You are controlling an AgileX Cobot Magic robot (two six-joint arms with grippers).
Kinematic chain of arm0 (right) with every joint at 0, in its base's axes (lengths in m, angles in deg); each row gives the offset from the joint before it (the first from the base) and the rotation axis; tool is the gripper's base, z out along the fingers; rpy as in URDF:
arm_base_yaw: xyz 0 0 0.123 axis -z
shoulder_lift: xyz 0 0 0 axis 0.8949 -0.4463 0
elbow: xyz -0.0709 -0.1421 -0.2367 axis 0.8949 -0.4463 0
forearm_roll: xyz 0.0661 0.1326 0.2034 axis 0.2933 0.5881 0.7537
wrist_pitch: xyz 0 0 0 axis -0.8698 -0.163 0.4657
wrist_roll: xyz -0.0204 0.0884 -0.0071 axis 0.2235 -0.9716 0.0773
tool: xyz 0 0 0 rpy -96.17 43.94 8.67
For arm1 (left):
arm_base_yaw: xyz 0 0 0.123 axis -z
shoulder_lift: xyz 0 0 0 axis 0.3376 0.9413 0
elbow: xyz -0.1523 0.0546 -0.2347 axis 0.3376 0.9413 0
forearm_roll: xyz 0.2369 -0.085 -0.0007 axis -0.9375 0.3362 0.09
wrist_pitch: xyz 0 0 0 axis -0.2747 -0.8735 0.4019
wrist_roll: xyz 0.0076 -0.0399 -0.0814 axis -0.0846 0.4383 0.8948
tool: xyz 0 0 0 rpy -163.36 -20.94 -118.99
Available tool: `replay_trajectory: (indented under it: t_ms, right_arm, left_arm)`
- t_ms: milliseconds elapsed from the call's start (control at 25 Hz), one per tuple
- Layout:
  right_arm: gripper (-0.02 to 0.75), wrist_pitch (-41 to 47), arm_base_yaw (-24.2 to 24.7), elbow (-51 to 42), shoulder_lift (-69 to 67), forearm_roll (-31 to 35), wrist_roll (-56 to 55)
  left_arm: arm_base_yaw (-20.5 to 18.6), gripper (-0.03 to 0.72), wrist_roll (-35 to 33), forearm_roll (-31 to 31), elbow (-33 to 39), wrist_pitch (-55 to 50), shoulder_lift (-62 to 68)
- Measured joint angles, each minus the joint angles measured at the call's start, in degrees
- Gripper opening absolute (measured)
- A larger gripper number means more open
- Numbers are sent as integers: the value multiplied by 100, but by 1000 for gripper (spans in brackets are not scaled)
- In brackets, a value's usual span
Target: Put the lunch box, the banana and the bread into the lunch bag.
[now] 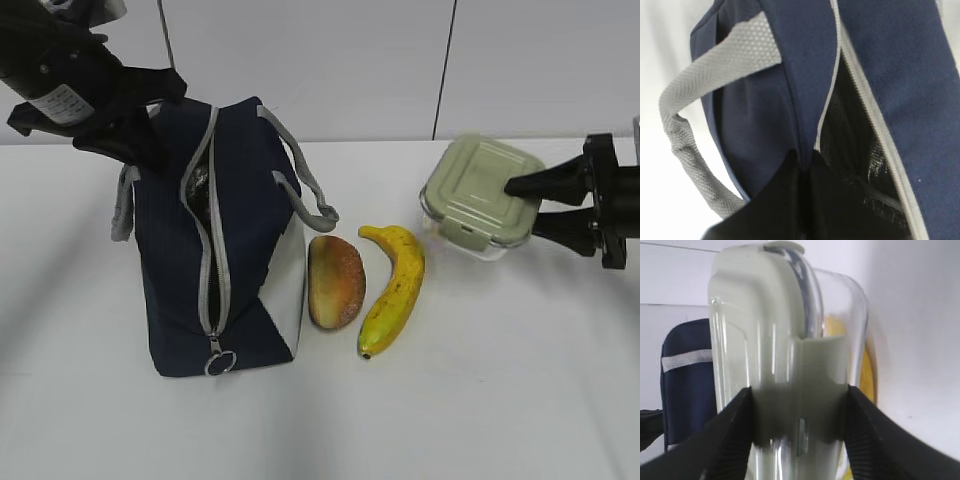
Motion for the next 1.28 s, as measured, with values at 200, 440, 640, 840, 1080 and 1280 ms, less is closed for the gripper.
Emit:
replay_trajectory:
  t_ms: [200,440,640,840,1080,1280]
  right_arm:
    - [383,-61,-563,349,498,142,-28]
    - [383,147,-1526,1140,672,13,-779]
    - [383,217,-1782,1738,672,-266,-1470]
    - [383,230,-1830,2028,672,-364,-1933]
    - [382,197,-2318,2201,672,-904,-2283]
    - [382,68,-2731,2224,588,-1220,-2386]
  left_arm:
    - [0,-2,0,116,0,0,0]
    - [0,-2,-103,584,0,-11,0]
    - [0,-2,-342,1085,0,-11,0]
    - [0,-2,-653,1528,0,-11,0]
    - [0,-2,-821,1784,0,-6,0]
    - [0,-2,-840,1789,0,-6,0]
